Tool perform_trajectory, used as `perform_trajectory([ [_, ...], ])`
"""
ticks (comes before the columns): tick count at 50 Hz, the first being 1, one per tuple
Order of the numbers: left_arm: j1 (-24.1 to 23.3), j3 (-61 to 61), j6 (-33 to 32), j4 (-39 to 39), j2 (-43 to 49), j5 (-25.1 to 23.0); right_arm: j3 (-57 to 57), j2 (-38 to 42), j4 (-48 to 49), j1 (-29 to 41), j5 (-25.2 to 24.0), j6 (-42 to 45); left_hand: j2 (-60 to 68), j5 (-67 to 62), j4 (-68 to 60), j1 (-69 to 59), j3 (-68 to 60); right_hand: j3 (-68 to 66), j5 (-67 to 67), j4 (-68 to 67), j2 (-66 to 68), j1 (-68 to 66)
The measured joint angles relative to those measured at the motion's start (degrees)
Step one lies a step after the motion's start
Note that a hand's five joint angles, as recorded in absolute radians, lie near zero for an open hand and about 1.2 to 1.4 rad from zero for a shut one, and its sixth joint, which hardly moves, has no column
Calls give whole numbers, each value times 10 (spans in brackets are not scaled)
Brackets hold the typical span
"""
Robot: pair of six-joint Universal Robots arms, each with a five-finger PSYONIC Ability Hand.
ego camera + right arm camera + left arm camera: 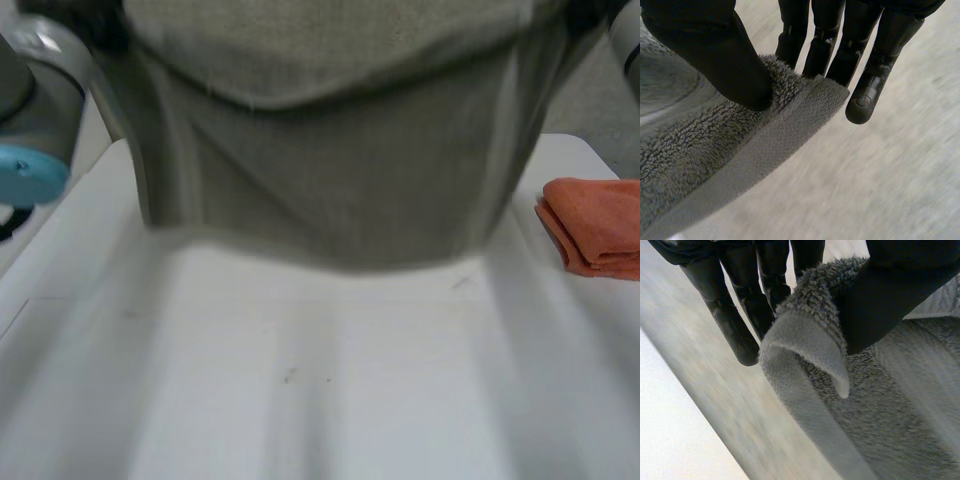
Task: Fold the laundry.
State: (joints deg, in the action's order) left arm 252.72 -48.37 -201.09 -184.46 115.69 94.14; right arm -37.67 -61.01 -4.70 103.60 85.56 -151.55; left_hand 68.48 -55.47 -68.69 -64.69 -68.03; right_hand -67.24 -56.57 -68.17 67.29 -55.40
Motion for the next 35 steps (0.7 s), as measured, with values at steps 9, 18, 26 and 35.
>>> perform_trajectory([
  [9,10,-117,50,-48,-82,-3,-115,-60,76,-4,-17,-37,0,0,0,0,0,0,-2,-1,0,0],
  [18,26,-348,50,-50,-86,-14,-385,-111,69,-11,-116,3,0,0,0,0,0,0,-3,-1,0,-2],
  [26,33,-462,45,-50,-61,-38,-576,-108,32,-37,-178,119,0,0,0,0,0,0,-3,-1,0,-2],
  [35,34,-502,38,-47,-64,-43,-625,-81,-24,-81,-180,169,0,0,0,0,0,35,30,40,-41,19],
])
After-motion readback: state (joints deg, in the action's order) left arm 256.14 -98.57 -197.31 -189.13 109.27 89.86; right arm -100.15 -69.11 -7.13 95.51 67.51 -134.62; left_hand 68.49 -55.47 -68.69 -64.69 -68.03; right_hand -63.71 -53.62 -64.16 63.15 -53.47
